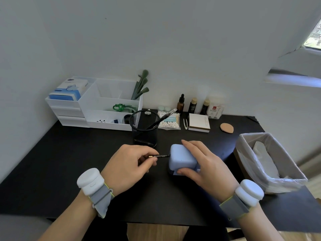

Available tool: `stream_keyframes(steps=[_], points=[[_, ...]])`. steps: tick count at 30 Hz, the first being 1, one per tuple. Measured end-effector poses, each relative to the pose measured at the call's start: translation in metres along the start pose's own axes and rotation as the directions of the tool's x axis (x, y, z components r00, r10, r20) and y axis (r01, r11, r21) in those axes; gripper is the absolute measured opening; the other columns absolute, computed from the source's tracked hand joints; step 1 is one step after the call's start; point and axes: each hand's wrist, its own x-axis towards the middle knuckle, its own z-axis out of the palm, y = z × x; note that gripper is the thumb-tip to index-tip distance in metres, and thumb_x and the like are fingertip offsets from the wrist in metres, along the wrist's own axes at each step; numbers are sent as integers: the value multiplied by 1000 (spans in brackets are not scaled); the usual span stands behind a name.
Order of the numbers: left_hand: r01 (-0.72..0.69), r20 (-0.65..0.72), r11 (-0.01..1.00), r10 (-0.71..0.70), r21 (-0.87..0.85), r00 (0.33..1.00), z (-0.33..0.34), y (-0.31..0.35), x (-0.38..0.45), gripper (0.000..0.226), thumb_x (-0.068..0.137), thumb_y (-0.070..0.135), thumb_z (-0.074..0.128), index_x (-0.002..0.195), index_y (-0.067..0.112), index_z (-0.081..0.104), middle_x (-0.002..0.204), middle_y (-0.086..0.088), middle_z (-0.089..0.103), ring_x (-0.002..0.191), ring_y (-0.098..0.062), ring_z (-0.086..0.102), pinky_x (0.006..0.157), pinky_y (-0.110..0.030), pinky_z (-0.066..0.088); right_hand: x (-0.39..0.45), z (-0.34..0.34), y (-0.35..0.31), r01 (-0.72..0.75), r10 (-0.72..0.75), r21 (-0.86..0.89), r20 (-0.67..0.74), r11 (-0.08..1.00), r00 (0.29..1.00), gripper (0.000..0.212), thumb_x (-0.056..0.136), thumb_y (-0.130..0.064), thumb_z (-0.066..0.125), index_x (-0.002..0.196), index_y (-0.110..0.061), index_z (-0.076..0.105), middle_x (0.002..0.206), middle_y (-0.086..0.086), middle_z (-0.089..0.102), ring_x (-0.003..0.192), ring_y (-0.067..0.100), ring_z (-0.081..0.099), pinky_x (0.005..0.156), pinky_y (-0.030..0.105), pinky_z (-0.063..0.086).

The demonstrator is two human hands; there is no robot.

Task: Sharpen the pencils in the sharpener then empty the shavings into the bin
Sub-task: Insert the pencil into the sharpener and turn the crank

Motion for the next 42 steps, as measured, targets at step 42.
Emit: stream_keyframes(steps=[42], points=[[-135,58,984,129,119,990,14,-19,19,19,90,31,60,104,29,72,69,15,70,69,4,65,71,-30,55,3,1,4,58,-55,69,-38,996,998,73,79,-62,57,142,-27,41,134,-15,46,119,7,49,96,27,47]])
